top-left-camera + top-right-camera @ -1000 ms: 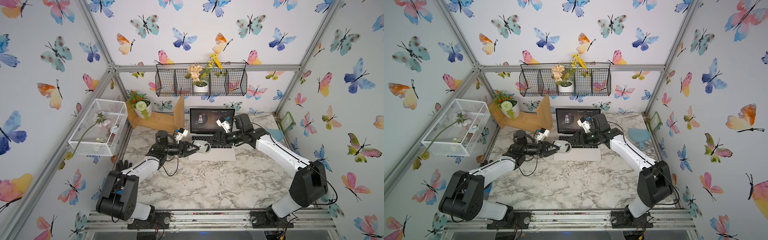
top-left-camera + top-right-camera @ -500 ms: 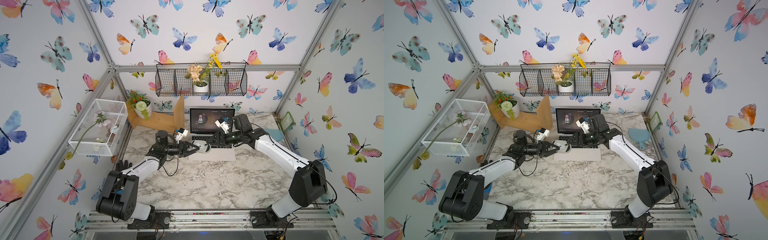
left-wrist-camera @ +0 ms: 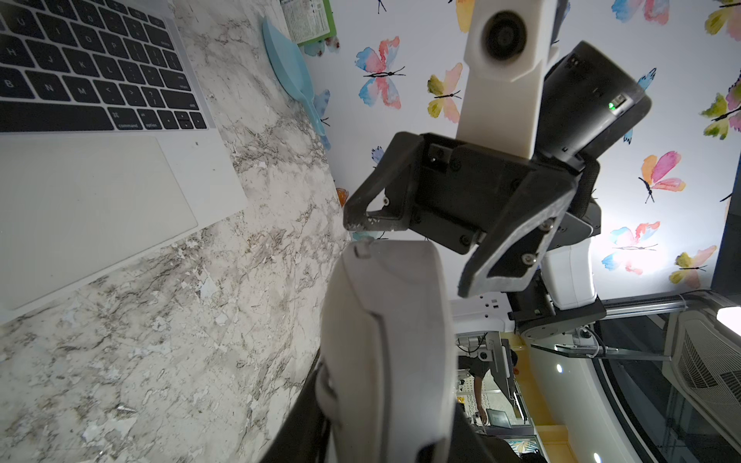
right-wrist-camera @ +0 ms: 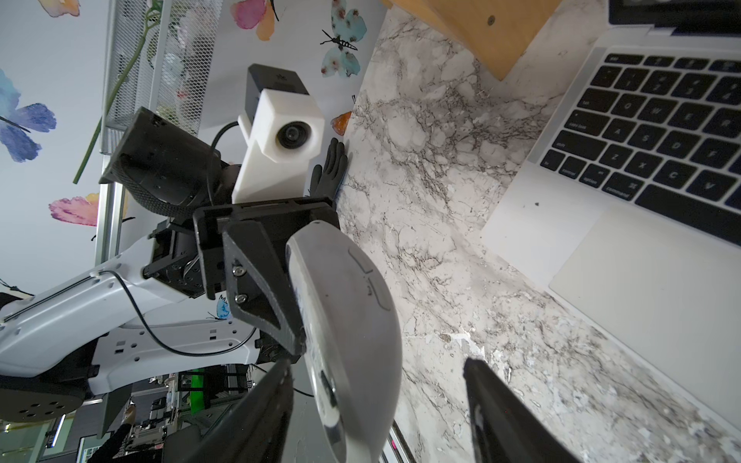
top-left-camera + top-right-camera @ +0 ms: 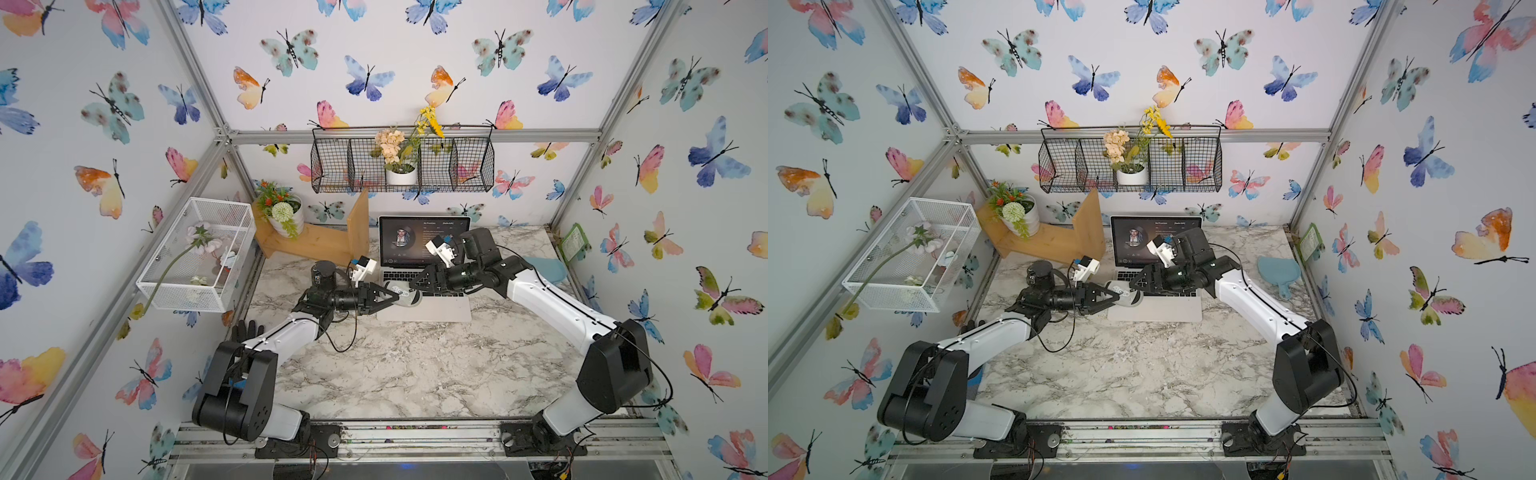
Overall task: Remove the wireless mouse receiver from the laptop
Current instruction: Insert the USB plug into the mouse.
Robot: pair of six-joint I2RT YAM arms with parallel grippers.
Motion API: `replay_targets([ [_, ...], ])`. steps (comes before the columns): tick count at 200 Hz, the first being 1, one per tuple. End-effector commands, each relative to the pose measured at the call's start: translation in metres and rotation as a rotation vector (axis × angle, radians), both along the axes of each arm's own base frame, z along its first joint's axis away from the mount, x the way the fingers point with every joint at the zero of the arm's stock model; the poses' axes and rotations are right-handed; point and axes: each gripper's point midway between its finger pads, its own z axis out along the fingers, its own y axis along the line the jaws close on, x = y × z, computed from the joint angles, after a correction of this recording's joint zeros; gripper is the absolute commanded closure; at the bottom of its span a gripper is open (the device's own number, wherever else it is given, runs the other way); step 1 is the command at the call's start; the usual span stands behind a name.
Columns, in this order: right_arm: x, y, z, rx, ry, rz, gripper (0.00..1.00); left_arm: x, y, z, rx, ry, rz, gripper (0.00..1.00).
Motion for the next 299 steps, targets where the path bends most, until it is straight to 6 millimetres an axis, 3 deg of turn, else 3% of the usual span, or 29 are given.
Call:
replay_targets([
  [1, -0.001, 0.003, 0.001, -0.003, -0.011, 0.019, 0.29, 0.0, -0.001, 0.018, -0.026, -0.081, -0.025, 0.89],
  [74, 0.002, 0.001, 0.026, 0.07, -0.058, 0.015, 0.21, -0.001, -0.001, 0.022, -0.032, -0.102, -0.024, 0.89],
  [97, -0.005, 0.002, 0.033, 0.187, -0.059, 0.058, 0.2, -0.003, 0.0, 0.035, -0.055, -0.187, -0.018, 0.88],
  [117, -0.006, -0.002, 0.032, 0.149, -0.151, 0.087, 0.19, -0.007, 0.001, 0.052, -0.076, -0.306, -0.015, 0.86],
  [153, -0.02, -0.006, 0.058, 0.21, -0.305, 0.157, 0.14, -0.015, 0.003, 0.069, -0.085, -0.435, -0.019, 0.86],
  [187, -0.031, -0.001, 0.047, 0.239, -0.219, 0.239, 0.25, -0.02, 0.001, 0.075, -0.107, -0.436, -0.043, 0.87],
  [211, -0.037, 0.0, 0.053, 0.274, -0.239, 0.261, 0.26, -0.02, 0.001, 0.077, -0.108, -0.437, -0.038, 0.87],
  [240, -0.033, 0.001, 0.044, 0.237, -0.225, 0.241, 0.29, -0.024, -0.001, 0.083, -0.115, -0.45, -0.047, 0.87],
  [286, -0.024, 0.002, 0.049, 0.233, -0.219, 0.185, 0.34, -0.027, -0.005, 0.083, -0.118, -0.451, -0.058, 0.87],
  [299, -0.024, 0.002, 0.049, 0.23, -0.209, 0.179, 0.4, -0.027, -0.006, 0.083, -0.119, -0.452, -0.057, 0.87],
])
